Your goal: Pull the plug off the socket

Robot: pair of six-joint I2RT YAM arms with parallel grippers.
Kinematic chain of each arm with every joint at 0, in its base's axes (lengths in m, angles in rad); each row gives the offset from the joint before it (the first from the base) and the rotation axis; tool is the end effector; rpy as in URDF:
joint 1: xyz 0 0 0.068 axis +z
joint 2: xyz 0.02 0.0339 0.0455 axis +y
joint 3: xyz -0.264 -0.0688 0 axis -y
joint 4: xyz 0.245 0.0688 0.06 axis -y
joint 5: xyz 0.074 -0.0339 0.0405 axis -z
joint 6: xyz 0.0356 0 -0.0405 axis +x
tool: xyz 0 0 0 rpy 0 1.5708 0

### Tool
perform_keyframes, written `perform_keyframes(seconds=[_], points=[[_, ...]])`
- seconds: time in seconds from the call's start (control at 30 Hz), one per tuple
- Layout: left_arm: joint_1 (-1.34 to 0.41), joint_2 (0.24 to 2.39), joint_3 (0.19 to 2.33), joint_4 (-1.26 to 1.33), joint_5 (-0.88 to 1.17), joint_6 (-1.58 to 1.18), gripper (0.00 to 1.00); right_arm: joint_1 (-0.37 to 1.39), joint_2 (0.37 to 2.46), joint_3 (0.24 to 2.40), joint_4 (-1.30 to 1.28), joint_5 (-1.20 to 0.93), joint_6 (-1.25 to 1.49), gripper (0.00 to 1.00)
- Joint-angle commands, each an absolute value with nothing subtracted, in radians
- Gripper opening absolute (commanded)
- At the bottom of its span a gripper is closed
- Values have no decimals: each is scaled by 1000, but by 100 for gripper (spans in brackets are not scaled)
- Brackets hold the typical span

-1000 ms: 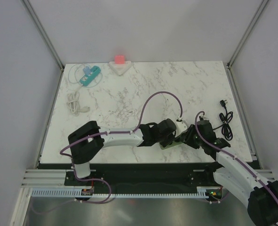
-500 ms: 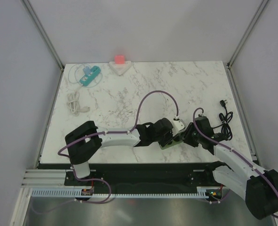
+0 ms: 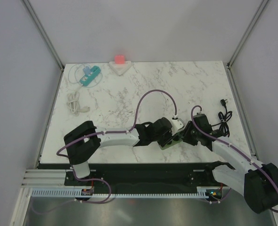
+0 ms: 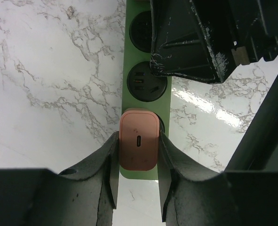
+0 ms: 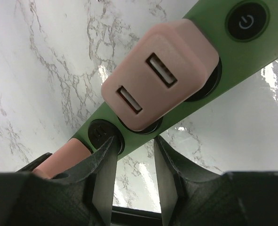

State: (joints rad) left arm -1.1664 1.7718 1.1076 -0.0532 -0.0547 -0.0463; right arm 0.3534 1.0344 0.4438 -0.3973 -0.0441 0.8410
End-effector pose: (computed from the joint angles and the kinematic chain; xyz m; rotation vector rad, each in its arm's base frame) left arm 0.1533 -0.3533 0.1964 1.2249 2.0086 -0.5566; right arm 0.1705 0.0646 0.1624 0.6205 2.5667 0.4936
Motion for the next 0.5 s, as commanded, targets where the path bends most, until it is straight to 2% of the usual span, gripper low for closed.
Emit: perform_keyframes(seconds=[0.0,0.23,0.33,0.47], points=[[-1192,1623,1198,77,17,-166,2,357,1104,377,-339,115,813,43],[-1189,1539,1141,159,-26,-192,2,357,1092,379,-350,86,802,43],[-1190,1560,1154,114,-44,-172,2,357,1068,396,-357,31,766,45],[-1189,1583,1137,112,-28,-179,2,357,979,439,-420,3,727,54]])
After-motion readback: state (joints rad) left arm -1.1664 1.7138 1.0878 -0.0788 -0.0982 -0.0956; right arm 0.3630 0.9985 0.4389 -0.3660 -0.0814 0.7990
